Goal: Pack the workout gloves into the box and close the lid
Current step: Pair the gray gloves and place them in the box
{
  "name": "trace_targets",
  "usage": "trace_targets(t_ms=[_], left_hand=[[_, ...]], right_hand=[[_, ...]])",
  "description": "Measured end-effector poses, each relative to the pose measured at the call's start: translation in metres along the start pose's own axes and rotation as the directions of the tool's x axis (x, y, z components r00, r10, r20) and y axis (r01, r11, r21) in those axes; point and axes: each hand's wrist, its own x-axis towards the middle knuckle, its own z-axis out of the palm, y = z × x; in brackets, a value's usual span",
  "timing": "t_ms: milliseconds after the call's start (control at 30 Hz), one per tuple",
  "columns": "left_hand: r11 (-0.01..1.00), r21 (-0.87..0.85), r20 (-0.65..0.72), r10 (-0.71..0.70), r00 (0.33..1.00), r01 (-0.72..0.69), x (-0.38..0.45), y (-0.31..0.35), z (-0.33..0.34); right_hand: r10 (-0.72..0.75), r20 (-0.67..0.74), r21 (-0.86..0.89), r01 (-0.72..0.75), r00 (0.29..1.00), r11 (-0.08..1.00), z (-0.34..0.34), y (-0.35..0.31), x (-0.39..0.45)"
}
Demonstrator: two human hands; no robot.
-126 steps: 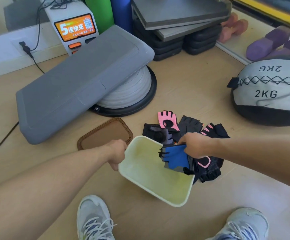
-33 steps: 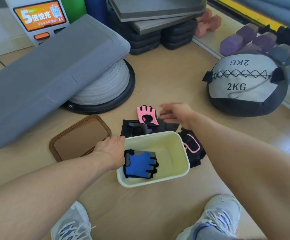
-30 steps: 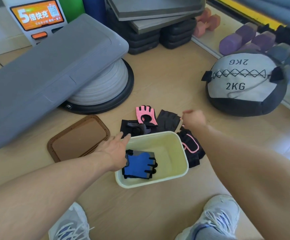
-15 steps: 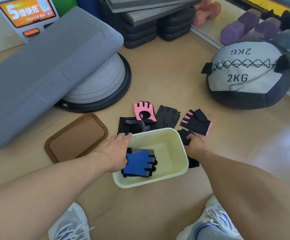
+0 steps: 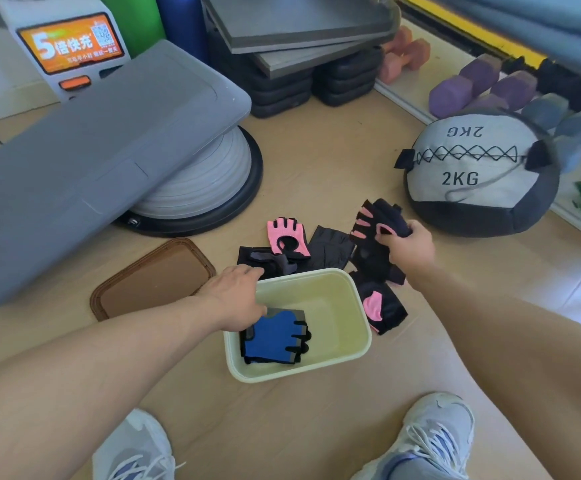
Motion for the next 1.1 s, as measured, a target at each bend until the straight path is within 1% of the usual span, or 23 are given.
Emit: trace_targets(t_ms=[67, 100, 133, 167, 200, 233, 267, 300, 333, 367, 433, 467, 533, 600, 667, 733, 767, 833, 933, 1000, 1100], left_hand=[[0.981, -0.194, -0.071, -0.008, 0.997, -0.006, -0.002, 0.004, -0.014], [0.945, -0.326, -0.111, -0.031, 0.993, -0.007, -0.002, 0.007, -0.021], [0.877, -0.48, -0.125, -0.073, 0.989, 0.004, -0.001, 0.009, -0.03], [0.77, -0.638, -0.098, -0.117, 0.988, 0.028, 0.0, 0.01, -0.039], [0.634, -0.772, -0.039, -0.128, 0.991, 0.052, 0.001, 0.01, -0.049], [0.506, -0.859, 0.03, -0.094, 0.995, 0.074, 0.001, 0.009, -0.057], [0.416, -0.906, 0.069, -0.042, 0.997, 0.08, 0.0, 0.008, -0.062], [0.372, -0.926, 0.059, -0.01, 0.998, 0.059, -0.001, 0.006, -0.065], [0.362, -0.932, 0.011, -0.022, 1.0, 0.018, -0.002, 0.004, -0.067], [0.378, -0.925, -0.055, -0.064, 0.996, -0.026, -0.003, 0.0, -0.067], [0.436, -0.896, -0.167, -0.142, 0.976, -0.09, -0.006, -0.01, -0.071], [0.453, -0.886, -0.183, -0.143, 0.973, -0.1, -0.009, -0.017, -0.075], [0.448, -0.889, -0.154, -0.105, 0.982, -0.091, -0.014, -0.031, -0.085], [0.431, -0.902, -0.066, -0.039, 0.997, -0.043, -0.021, -0.04, -0.096], [0.451, -0.892, 0.046, 0.05, 0.998, 0.019, -0.028, -0.043, -0.102], [0.468, -0.883, 0.098, 0.089, 0.991, 0.045, -0.032, -0.044, -0.104], [0.459, -0.887, 0.086, 0.072, 0.994, 0.044, -0.032, -0.044, -0.104], [0.415, -0.91, 0.02, -0.017, 1.0, 0.025, -0.029, -0.044, -0.103], [0.372, -0.928, -0.054, -0.116, 0.992, -0.007, -0.025, -0.046, -0.103], [0.375, -0.927, -0.076, -0.122, 0.99, -0.025, -0.024, -0.047, -0.103], [0.364, -0.93, -0.099, -0.092, 0.991, -0.059, -0.023, -0.048, -0.101]], right_hand=[[-0.03, 0.03, 0.15, 0.025, 0.999, 0.988, 0.011, -0.028, -0.012], [-0.037, 0.097, 0.219, 0.015, 0.995, 0.976, 0.019, -0.041, -0.019], [-0.034, 0.199, 0.284, -0.024, 0.979, 0.959, 0.027, -0.052, -0.025], [-0.028, 0.324, 0.337, -0.088, 0.946, 0.937, 0.037, -0.063, -0.033], [-0.024, 0.454, 0.376, -0.168, 0.891, 0.911, 0.047, -0.071, -0.043], [-0.03, 0.564, 0.391, -0.235, 0.825, 0.89, 0.057, -0.078, -0.056], [-0.043, 0.638, 0.388, -0.273, 0.769, 0.88, 0.068, -0.083, -0.068], [-0.053, 0.677, 0.382, -0.289, 0.734, 0.878, 0.079, -0.087, -0.079], [-0.061, 0.696, 0.387, -0.302, 0.716, 0.871, 0.089, -0.088, -0.089], [-0.062, 0.7, 0.402, -0.32, 0.712, 0.858, 0.097, -0.089, -0.097], [-0.028, 0.682, 0.407, -0.348, 0.731, 0.845, 0.108, -0.091, -0.106], [-0.002, 0.665, 0.38, -0.336, 0.747, 0.862, 0.11, -0.094, -0.107], [0.01, 0.629, 0.28, -0.238, 0.778, 0.93, 0.109, -0.103, -0.107], [-0.023, 0.58, 0.184, -0.103, 0.814, 0.978, 0.102, -0.114, -0.105], [-0.071, 0.543, 0.082, 0.031, 0.837, 0.996, 0.09, -0.129, -0.106], [-0.108, 0.544, -0.034, 0.15, 0.832, 0.988, 0.072, -0.144, -0.107], [-0.123, 0.544, -0.083, 0.199, 0.83, 0.976, 0.062, -0.153, -0.107], [-0.168, 0.511, -0.154, 0.282, 0.843, 0.947, 0.044, -0.169, -0.105], [-0.255, 0.423, -0.18, 0.356, 0.87, 0.917, 0.022, -0.188, -0.101], [-0.291, 0.406, -0.198, 0.394, 0.867, 0.898, 0.011, -0.193, -0.1], [-0.287, 0.42, -0.228, 0.406, 0.861, 0.885, 0.006, -0.18, -0.101]])
